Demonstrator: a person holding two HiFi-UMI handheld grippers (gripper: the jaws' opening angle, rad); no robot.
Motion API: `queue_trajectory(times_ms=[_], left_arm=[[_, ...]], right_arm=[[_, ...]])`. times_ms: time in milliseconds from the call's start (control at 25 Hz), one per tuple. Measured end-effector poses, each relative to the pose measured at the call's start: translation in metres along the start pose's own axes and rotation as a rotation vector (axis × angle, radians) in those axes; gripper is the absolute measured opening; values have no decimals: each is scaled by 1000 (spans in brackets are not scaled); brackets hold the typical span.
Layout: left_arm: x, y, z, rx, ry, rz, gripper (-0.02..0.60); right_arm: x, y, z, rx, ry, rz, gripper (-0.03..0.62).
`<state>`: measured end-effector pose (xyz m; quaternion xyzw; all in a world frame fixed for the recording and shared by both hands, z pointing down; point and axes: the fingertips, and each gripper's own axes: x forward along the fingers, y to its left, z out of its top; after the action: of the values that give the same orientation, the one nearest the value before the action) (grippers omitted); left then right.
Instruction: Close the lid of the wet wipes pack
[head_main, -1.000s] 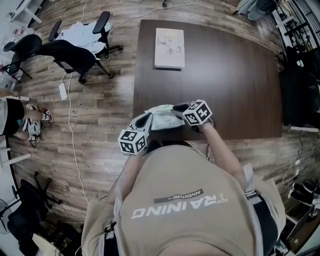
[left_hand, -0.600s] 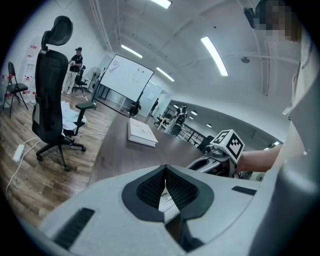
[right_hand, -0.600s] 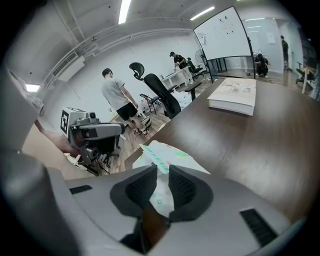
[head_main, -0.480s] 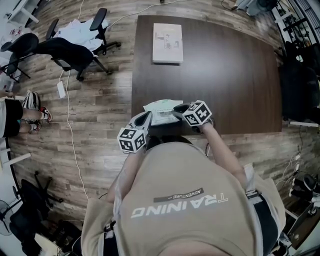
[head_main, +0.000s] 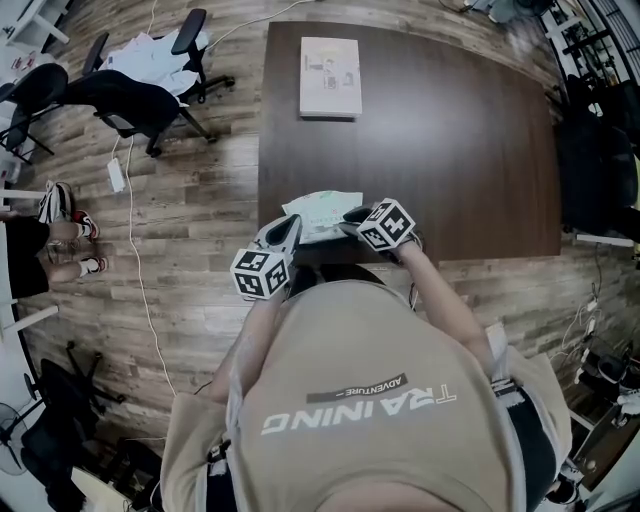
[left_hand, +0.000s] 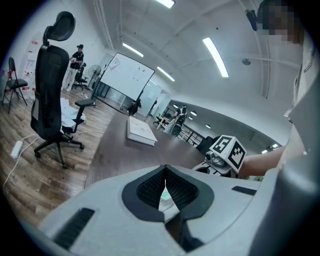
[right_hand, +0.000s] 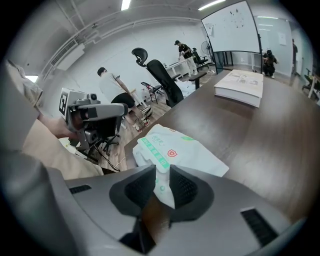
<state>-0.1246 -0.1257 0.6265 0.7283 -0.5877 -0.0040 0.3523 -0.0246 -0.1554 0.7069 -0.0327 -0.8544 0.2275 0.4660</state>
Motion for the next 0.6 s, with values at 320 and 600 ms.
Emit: queue_trajectory(times_ms=[320, 600], left_arm=[[-2, 4, -4, -7, -3, 9, 9], [-4, 1, -4, -2, -4, 7, 9]], right_arm=[[10, -10, -7, 103, -72, -10, 55], [10, -10, -8, 111, -64, -20, 48]])
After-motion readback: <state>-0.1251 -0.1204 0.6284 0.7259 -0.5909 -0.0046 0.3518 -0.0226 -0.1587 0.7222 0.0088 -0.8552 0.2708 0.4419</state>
